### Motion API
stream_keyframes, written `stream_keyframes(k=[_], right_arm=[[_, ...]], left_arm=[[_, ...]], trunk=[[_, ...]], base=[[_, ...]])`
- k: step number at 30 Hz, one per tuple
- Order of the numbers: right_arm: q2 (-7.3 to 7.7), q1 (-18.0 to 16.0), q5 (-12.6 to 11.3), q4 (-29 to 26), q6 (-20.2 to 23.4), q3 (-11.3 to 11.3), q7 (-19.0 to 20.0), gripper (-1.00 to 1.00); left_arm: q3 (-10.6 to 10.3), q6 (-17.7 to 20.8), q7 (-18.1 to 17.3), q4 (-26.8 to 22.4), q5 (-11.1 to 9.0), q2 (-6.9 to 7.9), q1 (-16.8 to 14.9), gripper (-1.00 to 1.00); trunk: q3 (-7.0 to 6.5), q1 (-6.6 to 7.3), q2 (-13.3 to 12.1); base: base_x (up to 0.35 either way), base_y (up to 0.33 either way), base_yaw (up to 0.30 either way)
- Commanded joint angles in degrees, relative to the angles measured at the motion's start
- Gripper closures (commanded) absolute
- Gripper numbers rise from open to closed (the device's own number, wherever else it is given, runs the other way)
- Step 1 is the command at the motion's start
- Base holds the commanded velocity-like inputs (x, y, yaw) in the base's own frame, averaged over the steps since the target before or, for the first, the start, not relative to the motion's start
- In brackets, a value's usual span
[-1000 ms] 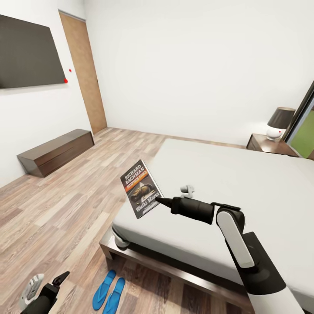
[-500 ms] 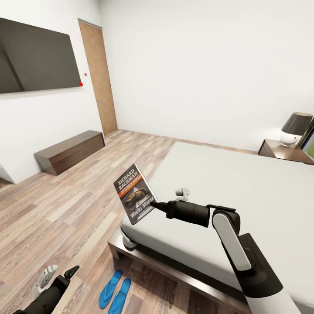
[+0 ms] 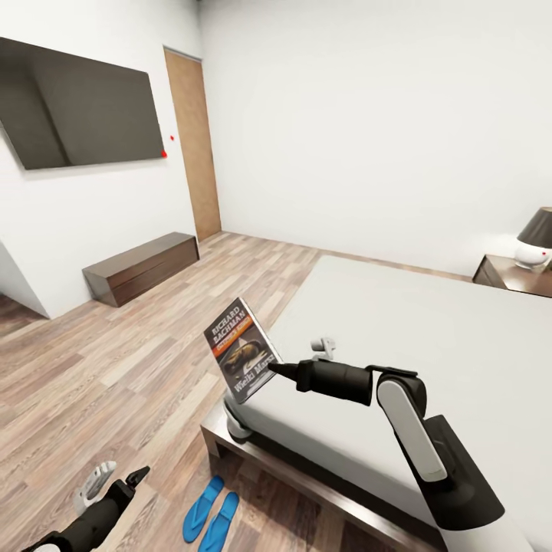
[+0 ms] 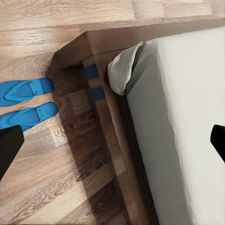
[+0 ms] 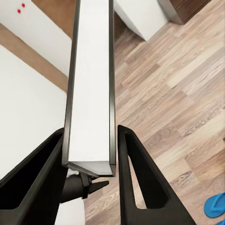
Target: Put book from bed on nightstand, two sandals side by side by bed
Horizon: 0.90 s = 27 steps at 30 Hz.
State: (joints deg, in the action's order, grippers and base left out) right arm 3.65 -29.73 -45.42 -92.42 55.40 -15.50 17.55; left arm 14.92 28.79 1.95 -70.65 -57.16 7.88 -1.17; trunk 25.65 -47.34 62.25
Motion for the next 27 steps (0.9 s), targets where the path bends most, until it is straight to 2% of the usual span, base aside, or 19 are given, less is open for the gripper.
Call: stream_keyframes(k=[1,5,6,10,13,14,17,18,21,22,27], right_arm=[[0.00,-0.03,0.46,-0.01,0.14,-0.03,0.47,1.00],[-0.08,-0.20,0.49,0.02,0.18,0.08,0.39,1.00],[-0.08,-0.20,0.49,0.02,0.18,0.08,0.39,1.00],[-0.11,-0.40,0.48,0.00,0.14,0.19,0.39,1.00],[-0.07,-0.52,0.49,0.10,0.08,0.26,0.33,1.00],[0.05,-0.67,0.50,0.36,-0.11,0.32,0.29,1.00],[0.00,-0.74,0.50,0.53,-0.24,0.34,0.06,1.00],[-0.08,-0.80,0.49,0.72,-0.38,0.31,-0.44,1.00],[-0.13,-0.82,0.50,0.78,-0.41,0.23,-0.68,1.00],[-0.15,-0.79,0.49,0.84,-0.45,0.10,-0.90,1.00],[-0.14,-0.77,0.49,0.84,-0.49,-0.02,-0.89,1.00]], left_arm=[[0.06,0.33,0.16,0.91,-0.45,-0.04,-0.67,-1.00],[-0.05,0.32,0.14,5.38,-0.24,-0.15,-3.90,-1.00],[-0.05,0.32,0.14,5.38,-0.24,-0.15,-3.90,-1.00],[-0.19,0.32,0.04,11.46,0.02,-0.17,-8.20,-1.00],[-0.24,0.31,0.02,13.37,0.10,-0.13,-9.65,-1.00],[-0.31,0.28,0.00,15.24,0.37,-0.12,-11.22,-1.00],[-0.43,0.26,-0.02,15.91,0.76,-0.16,-11.89,-1.00],[-1.46,-0.19,-0.03,16.49,1.66,-0.21,-12.47,-1.00],[-2.69,-1.09,-0.03,16.83,2.26,-0.18,-12.68,-1.00],[-4.67,-3.46,-0.14,17.37,2.70,-0.26,-12.60,-1.00],[-5.30,-4.34,-0.13,17.60,2.74,-0.25,-12.38,-1.00]], trunk=[[-0.02,0.00,0.04],[-0.35,0.00,0.04],[-0.43,0.00,0.04],[-0.76,0.00,0.04],[-1.01,0.00,0.04],[-1.09,0.00,0.04],[-1.34,0.00,0.04],[-1.42,0.00,0.04],[-1.66,0.00,0.04],[-1.75,0.00,0.04],[-2.16,0.00,0.04]], base=[[0.000,0.000,0.117],[0.000,0.000,0.113],[0.000,0.000,0.111],[0.000,0.000,0.110],[0.000,0.000,0.108],[0.000,0.000,0.108],[0.000,0.000,0.108],[0.000,0.000,0.107],[0.000,0.000,0.107],[0.000,0.000,0.107],[0.000,0.000,0.107]])
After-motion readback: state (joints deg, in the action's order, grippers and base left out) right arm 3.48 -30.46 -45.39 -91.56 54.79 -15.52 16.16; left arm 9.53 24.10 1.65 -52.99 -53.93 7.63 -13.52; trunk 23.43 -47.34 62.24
